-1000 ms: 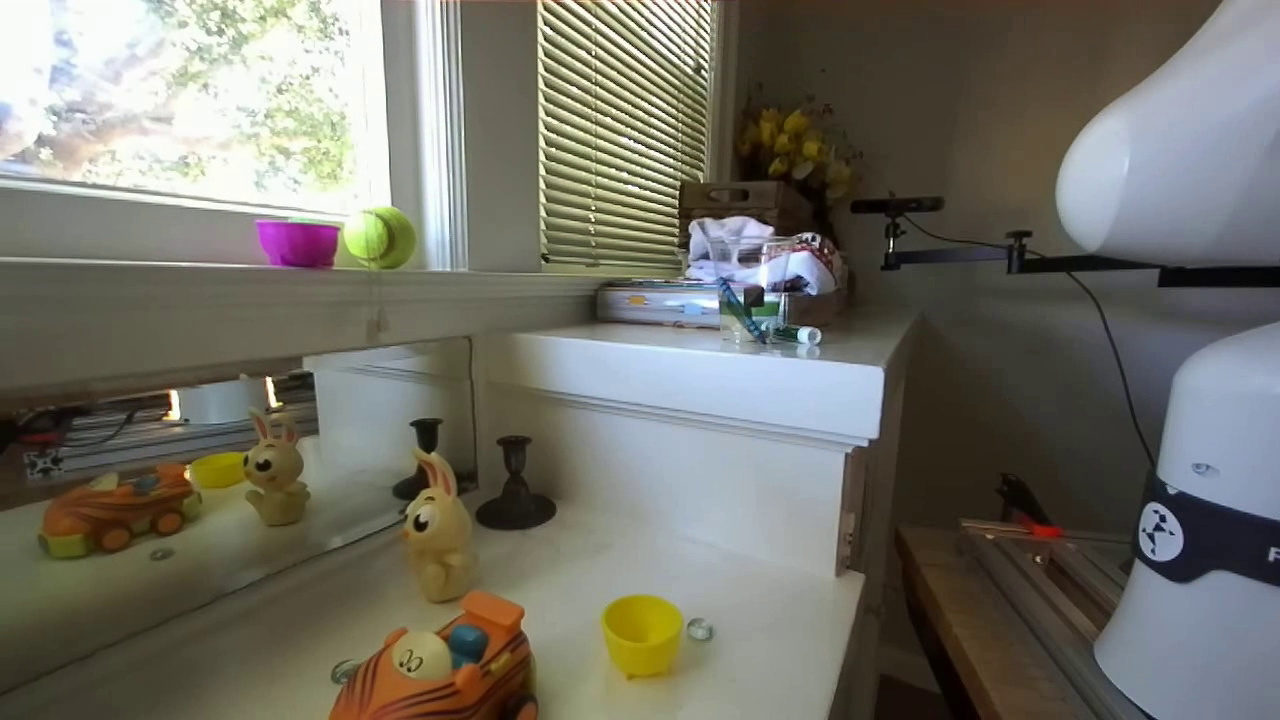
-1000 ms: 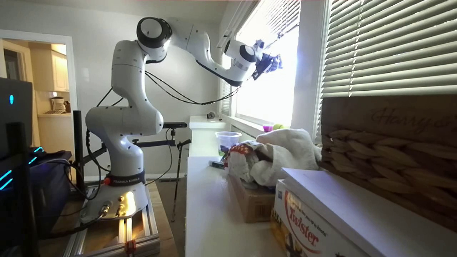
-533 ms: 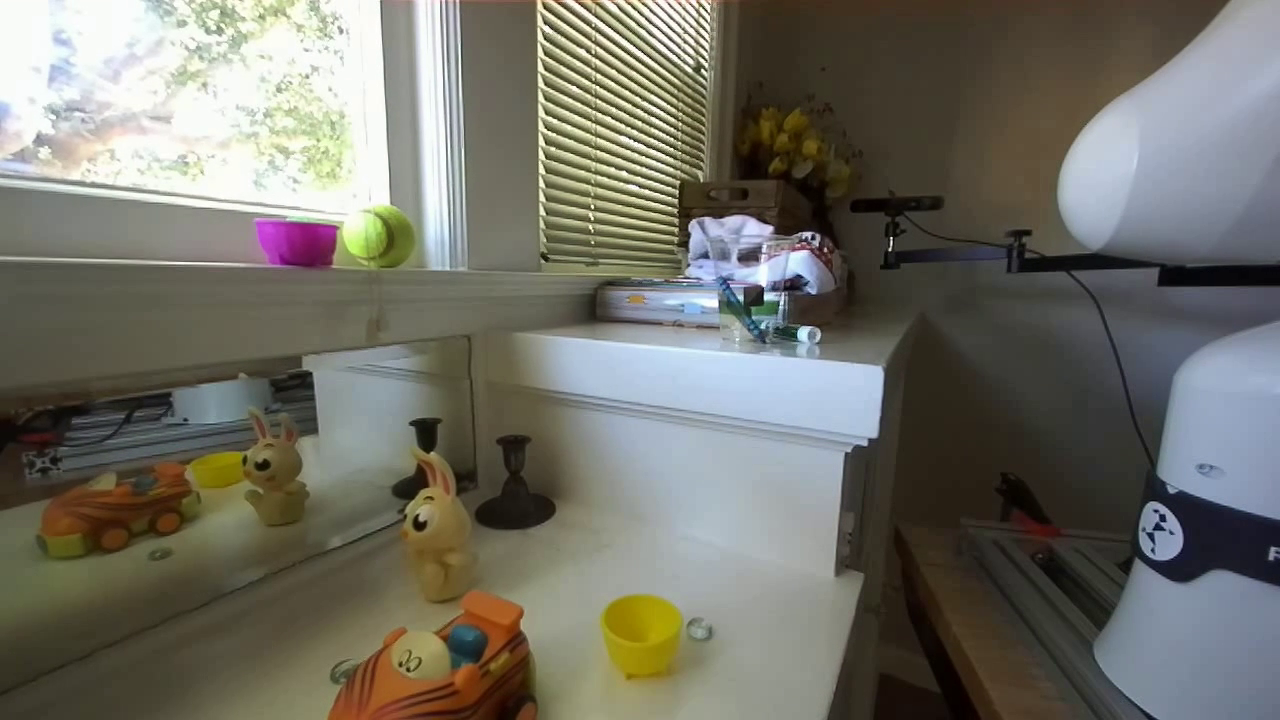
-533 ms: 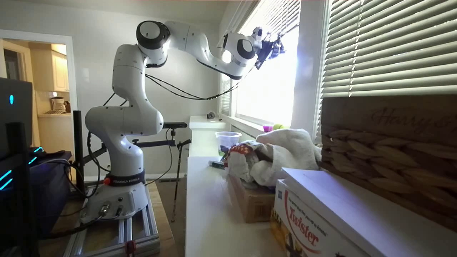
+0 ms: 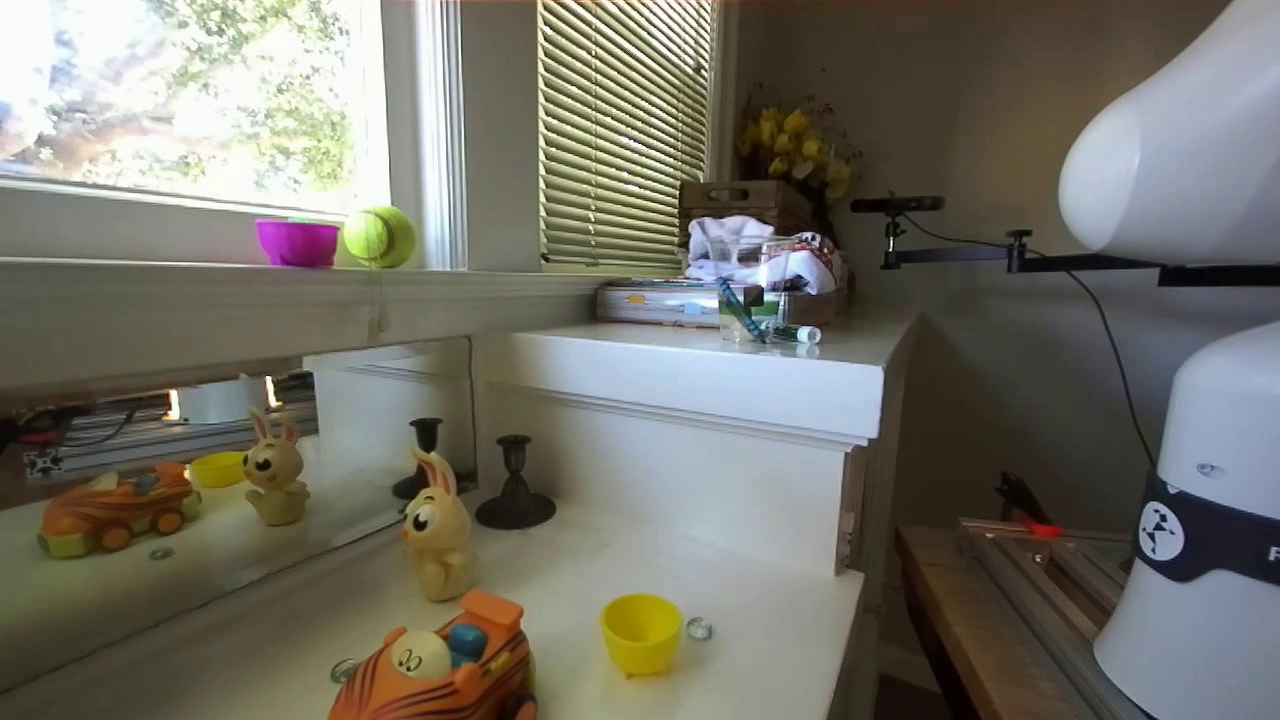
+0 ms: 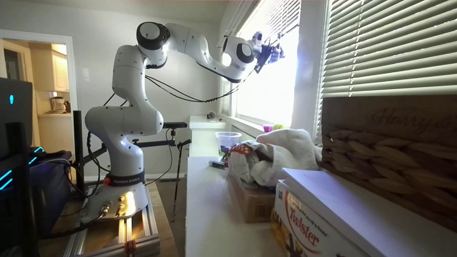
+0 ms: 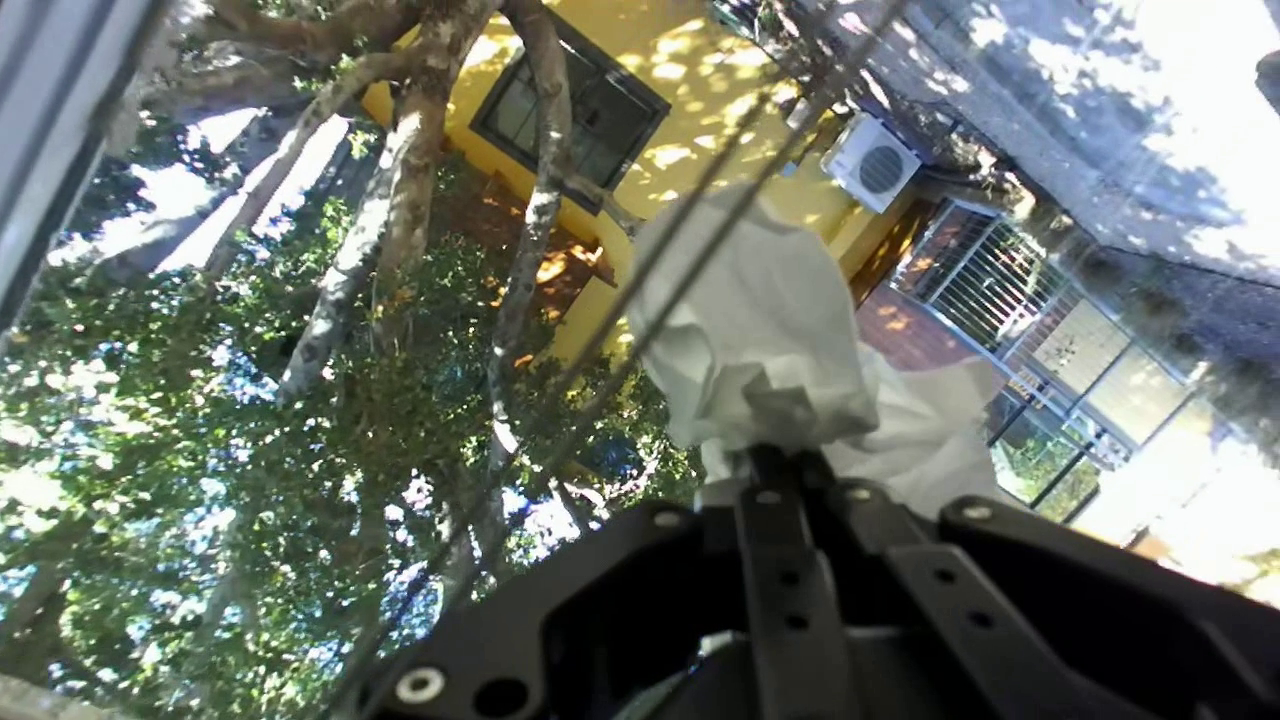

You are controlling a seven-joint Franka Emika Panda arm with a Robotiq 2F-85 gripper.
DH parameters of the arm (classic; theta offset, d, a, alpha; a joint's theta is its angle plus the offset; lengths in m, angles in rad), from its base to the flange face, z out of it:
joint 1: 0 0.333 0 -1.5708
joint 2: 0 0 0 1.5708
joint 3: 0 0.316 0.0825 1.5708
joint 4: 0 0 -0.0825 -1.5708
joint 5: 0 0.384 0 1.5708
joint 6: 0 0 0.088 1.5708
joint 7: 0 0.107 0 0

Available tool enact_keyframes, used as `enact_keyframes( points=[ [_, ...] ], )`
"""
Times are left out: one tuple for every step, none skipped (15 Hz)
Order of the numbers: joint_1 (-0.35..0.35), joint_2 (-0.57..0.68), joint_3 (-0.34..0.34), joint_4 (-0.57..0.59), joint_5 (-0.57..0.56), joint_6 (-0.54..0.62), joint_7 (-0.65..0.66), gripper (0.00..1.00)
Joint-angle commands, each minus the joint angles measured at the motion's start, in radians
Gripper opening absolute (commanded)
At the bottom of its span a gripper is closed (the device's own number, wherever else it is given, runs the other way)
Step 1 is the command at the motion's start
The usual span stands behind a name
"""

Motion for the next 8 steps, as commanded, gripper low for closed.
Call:
enact_keyframes(
  points=[
    [-0.014, -0.037, 0.011, -0.075, 0.043, -0.033, -0.036, 0.01],
    [-0.013, -0.039, 0.013, -0.087, 0.043, -0.032, -0.038, 0.01],
    [-0.012, -0.039, 0.015, -0.102, 0.043, -0.033, -0.041, 0.01],
    [-0.009, -0.037, 0.017, -0.113, 0.042, -0.037, -0.043, 0.01],
    [-0.006, -0.034, 0.019, -0.131, 0.041, -0.041, -0.044, 0.01],
    [-0.005, -0.03, 0.023, -0.144, 0.041, -0.043, -0.045, 0.01],
    [-0.006, -0.032, 0.027, -0.158, 0.041, -0.043, -0.046, 0.01],
    [-0.007, -0.029, 0.033, -0.173, 0.041, -0.046, -0.046, 0.01]
  ],
)
